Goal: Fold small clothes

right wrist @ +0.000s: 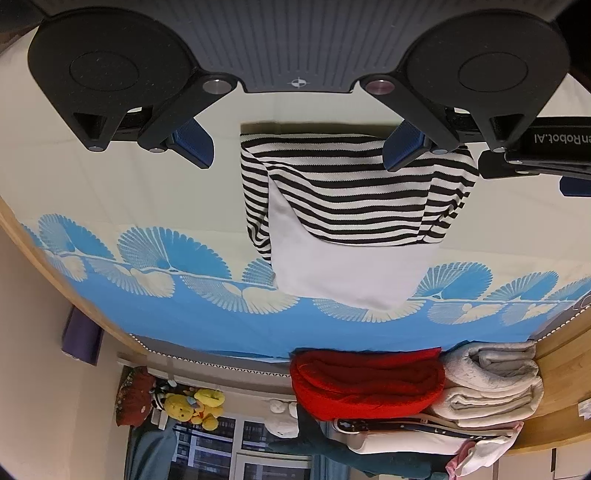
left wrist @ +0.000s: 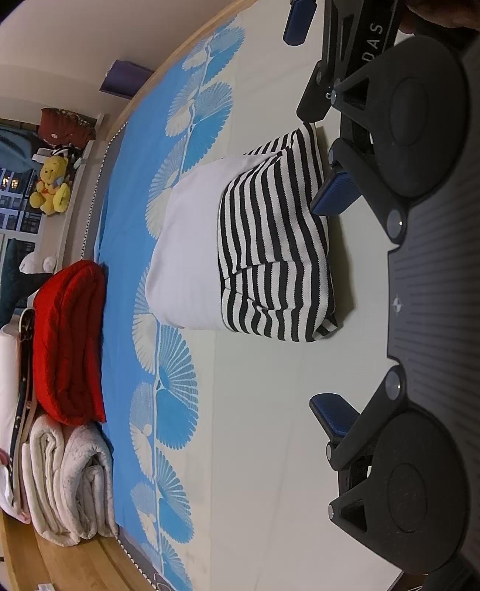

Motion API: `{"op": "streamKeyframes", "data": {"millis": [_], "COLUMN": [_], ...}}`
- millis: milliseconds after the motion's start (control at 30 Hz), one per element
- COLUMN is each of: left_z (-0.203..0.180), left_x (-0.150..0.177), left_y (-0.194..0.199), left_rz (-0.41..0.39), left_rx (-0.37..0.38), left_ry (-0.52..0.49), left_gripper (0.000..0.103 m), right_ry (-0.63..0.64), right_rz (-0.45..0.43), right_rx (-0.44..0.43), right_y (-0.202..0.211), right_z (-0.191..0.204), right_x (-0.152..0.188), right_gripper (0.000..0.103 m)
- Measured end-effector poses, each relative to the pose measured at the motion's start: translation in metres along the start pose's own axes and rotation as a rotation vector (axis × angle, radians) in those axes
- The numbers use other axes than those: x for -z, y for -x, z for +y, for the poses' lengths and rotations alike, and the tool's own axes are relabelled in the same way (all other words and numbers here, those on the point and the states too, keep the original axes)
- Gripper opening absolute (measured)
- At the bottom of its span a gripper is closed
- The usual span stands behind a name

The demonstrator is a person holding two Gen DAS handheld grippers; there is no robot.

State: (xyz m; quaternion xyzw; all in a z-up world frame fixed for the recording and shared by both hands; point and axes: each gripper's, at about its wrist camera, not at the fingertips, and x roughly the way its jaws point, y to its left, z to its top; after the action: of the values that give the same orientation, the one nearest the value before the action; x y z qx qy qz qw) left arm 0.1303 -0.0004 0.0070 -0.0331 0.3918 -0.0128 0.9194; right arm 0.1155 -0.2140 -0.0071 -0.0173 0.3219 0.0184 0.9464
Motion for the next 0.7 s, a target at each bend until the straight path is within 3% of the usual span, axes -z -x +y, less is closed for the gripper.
{"op": "streamKeyframes", "data": {"millis": [700], "left_z": [-0.0026], "left_x": [0.0002], "left_y": [-0.0016], "left_rz": [0.002], "left_rx": [-0.004], "left_ry": [-0.002], "left_gripper": [0.102], "right_ry": [-0.012], "right_rz": [0.014], "right_rx": [0.000], "right_y": [-0.0021], "right_z": [-0.0009], "right_x": [0.0026], "right_gripper": [0.098]}}
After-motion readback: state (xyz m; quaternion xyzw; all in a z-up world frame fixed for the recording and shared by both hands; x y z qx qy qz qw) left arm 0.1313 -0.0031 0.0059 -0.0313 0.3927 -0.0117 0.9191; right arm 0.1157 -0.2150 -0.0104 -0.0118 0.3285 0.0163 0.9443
